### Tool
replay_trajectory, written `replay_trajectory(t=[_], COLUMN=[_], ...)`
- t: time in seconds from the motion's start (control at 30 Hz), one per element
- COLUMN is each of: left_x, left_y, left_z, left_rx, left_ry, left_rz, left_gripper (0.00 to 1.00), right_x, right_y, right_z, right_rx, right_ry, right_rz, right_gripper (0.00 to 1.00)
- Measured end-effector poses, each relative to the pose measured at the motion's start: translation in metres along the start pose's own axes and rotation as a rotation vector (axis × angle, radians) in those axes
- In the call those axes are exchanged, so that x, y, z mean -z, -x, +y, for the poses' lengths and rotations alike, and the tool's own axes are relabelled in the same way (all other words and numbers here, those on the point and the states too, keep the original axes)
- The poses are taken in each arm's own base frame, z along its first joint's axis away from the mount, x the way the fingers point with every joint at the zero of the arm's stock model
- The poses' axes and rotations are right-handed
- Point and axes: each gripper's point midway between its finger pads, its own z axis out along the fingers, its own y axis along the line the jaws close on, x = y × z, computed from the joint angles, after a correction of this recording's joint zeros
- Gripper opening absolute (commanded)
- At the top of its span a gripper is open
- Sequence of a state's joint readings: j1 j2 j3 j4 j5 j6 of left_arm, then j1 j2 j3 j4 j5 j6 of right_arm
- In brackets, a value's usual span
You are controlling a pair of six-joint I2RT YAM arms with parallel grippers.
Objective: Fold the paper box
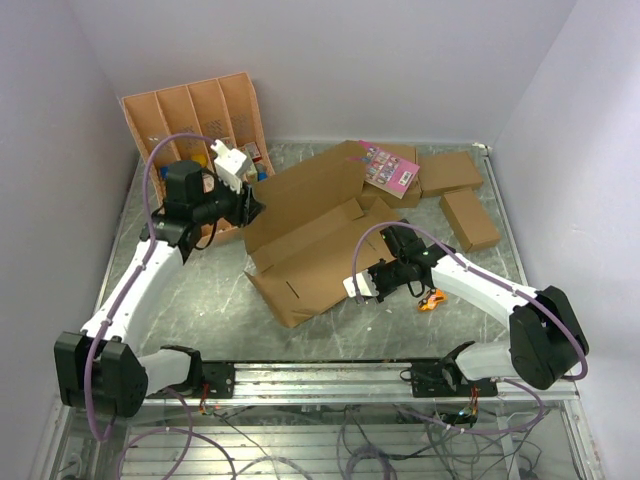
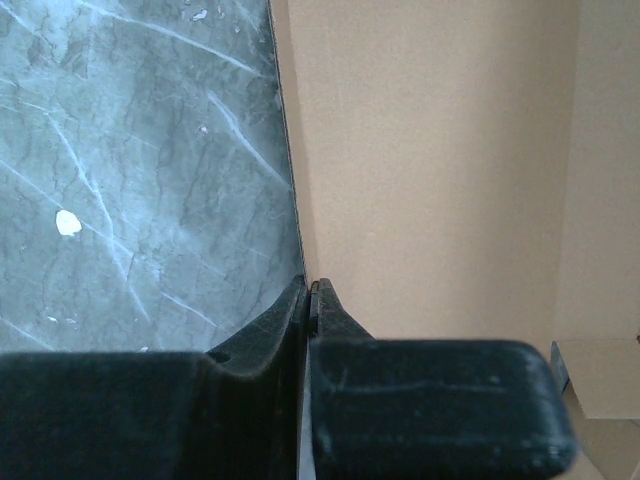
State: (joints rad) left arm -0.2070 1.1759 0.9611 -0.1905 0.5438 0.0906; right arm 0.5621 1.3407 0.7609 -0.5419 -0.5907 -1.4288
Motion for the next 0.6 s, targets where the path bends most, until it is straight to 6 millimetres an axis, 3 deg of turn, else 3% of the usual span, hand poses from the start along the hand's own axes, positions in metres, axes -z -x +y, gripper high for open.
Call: replay_trajectory(t=[0.17,0.6], left_x=[-0.001,-0.02], left_y=[0.011,-0.023], left_z=[0.003,-0.002], left_rx=[-0.034,-0.023], left_ry=[-0.012,-0.087], left_rz=[0.031,0.197], left_gripper=[0.5,0.49], right_x=[0.0,0.001], right_y=[0.001,0.001], right_z=[0.0,0.0], right_rx=[0.001,0.003], right_ry=[-0.002,-0.003], right_rz=[-0.001,-0.004], right_gripper=[0.0,0.0])
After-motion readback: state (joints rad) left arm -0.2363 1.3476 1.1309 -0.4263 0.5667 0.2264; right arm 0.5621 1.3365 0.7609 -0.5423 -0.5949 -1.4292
